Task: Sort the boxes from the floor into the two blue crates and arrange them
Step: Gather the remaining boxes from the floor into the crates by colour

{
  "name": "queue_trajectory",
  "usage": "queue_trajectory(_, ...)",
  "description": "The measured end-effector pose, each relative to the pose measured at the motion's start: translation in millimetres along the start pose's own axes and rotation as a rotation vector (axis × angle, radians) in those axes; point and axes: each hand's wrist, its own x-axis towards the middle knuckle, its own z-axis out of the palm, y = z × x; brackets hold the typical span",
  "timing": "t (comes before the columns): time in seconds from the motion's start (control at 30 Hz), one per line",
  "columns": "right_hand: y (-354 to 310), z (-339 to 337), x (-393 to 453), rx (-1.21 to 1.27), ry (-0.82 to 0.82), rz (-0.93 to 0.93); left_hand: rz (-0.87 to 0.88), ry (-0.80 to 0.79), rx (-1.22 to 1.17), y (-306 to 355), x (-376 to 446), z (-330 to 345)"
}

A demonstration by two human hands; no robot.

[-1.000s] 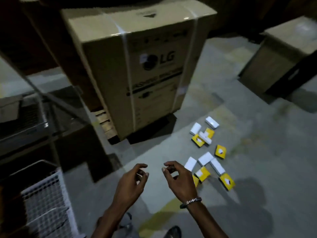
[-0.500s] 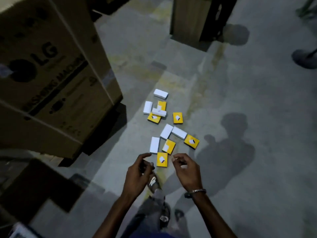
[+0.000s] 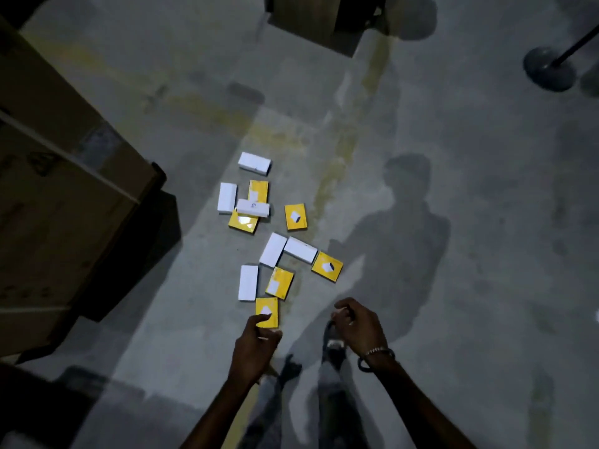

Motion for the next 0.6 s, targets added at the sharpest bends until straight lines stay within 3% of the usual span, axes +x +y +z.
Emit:
queue_trajectory(0.1,47,20,82,-0.196,-0.208,-0.058,-0.078,0.085,0.009,-37,70,22)
queue_trajectory(0.27,171,96,263,-0.344,-0.465,0.02,-0.282,0.159,0.043,-158,225,87)
queue_trajectory(0.33,229,137,327,-0.409,-0.498,0.046,-0.387,0.213,-0.036,-213,284,116)
queue_trajectory(0.43,304,196,401,-0.571,-0.534,-0.073,-0.533,0.314,-0.208,-279,356,163)
queue_trajectory(0.5,345,236,443,-0.615,-0.522,-0.16,-0.536,0.298,-0.174,-336,399,196)
queue_trajectory(0.6,379,273,476,-0.627,-0.348,-0.105,-0.5,0.293,0.05,-397,440,226)
